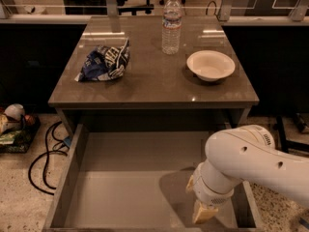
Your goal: Open top drawer
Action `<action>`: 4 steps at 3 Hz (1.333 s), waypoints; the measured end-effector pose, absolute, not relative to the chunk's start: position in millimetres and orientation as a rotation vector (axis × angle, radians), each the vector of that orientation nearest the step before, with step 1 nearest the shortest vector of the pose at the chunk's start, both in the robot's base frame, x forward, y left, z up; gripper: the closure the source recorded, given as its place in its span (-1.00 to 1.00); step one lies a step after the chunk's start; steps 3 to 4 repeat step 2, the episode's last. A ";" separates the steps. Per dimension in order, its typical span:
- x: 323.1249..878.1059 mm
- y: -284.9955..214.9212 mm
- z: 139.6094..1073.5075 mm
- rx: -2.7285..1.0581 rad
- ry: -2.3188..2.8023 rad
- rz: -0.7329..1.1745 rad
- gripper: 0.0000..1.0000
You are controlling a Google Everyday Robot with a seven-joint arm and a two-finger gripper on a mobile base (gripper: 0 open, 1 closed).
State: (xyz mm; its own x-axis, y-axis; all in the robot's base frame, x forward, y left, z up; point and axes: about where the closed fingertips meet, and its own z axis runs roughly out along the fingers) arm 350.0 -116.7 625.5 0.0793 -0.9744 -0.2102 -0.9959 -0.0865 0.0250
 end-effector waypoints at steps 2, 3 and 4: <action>349.5 -116.7 625.9 -2.215 2.033 0.258 -1.00; 349.5 -116.7 625.9 -2.215 2.033 0.258 -1.00; 349.5 -116.7 625.9 -2.215 2.033 0.258 -1.00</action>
Offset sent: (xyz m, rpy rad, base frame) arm -0.0004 0.0000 0.0004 -0.0014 -0.0009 0.0010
